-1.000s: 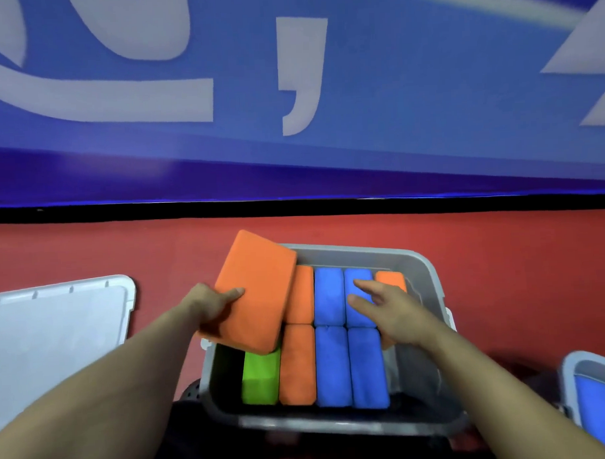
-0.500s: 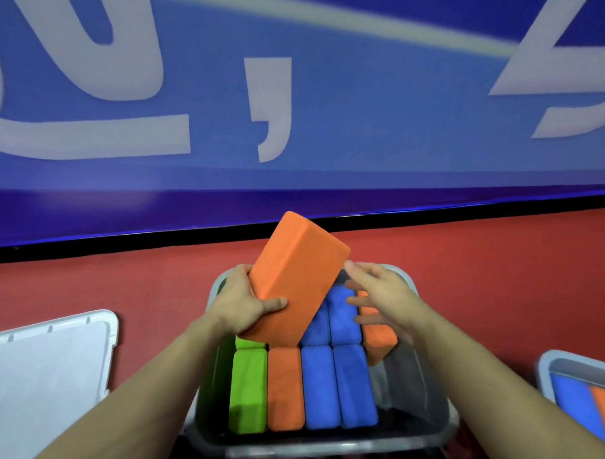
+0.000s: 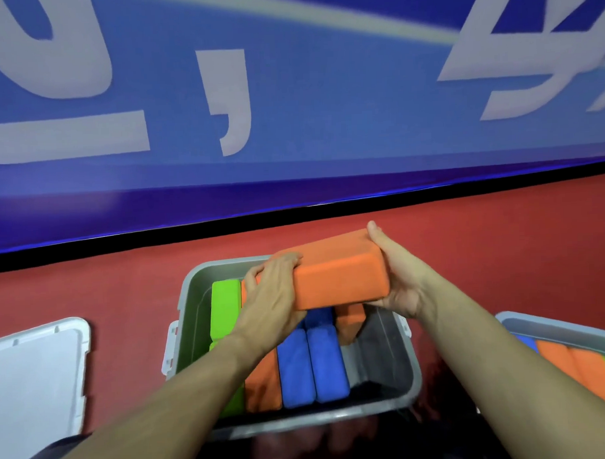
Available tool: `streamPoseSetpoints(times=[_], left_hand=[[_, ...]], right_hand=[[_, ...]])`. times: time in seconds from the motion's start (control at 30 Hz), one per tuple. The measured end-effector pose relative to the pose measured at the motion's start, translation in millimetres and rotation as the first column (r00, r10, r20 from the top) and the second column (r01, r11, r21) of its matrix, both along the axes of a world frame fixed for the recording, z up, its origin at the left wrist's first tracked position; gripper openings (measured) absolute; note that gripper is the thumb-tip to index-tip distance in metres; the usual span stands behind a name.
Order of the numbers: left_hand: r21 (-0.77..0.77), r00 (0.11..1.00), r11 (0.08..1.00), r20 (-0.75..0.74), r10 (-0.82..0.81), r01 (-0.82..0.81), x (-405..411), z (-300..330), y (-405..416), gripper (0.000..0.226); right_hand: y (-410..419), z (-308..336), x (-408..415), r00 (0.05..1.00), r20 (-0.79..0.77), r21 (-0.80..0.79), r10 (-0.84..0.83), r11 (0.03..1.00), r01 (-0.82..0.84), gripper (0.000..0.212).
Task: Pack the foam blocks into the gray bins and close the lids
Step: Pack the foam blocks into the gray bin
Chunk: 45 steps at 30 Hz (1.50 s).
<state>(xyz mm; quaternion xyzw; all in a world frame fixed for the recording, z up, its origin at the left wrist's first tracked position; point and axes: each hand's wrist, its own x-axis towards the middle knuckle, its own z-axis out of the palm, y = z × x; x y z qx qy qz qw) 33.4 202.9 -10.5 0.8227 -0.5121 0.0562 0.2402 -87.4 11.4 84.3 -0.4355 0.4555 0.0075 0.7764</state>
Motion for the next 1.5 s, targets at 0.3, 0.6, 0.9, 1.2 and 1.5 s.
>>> streamPoseSetpoints(times=[0.3,0.6,0.9,1.2,1.5], left_hand=[[-0.032,0.755,0.999,-0.655,-0.028,0.009,-18,24,-37,0.064],[0.068,0.207,0.997,-0.976,0.072,-0.025,-42,36,-58,0.033],[0.259,0.049,0.960,-0.966,0.256,0.102,-74,20,-66,0.059],[0.347,0.058,0.938,-0.936,0.347,-0.004,-82,-22,-70,0.055],[0.393,-0.002,0.918,-0.919,0.393,-0.048,-75,-83,-74,0.049]], right_hand=[[-15,-11,-31,0.994,-0.105,-0.617,-0.041,0.786,-0.033,0.113],[-15,-29,-64,0.926,-0.340,-0.639,0.161,0.683,-0.354,0.094],[-1,-54,-66,0.853,-0.455,-0.541,0.255,0.682,-0.492,0.097],[-3,-109,-71,0.929,-0.262,-0.382,0.261,0.856,-0.348,0.075],[-19,-162,-75,0.921,-0.289,-0.242,0.263,0.910,-0.336,0.051]])
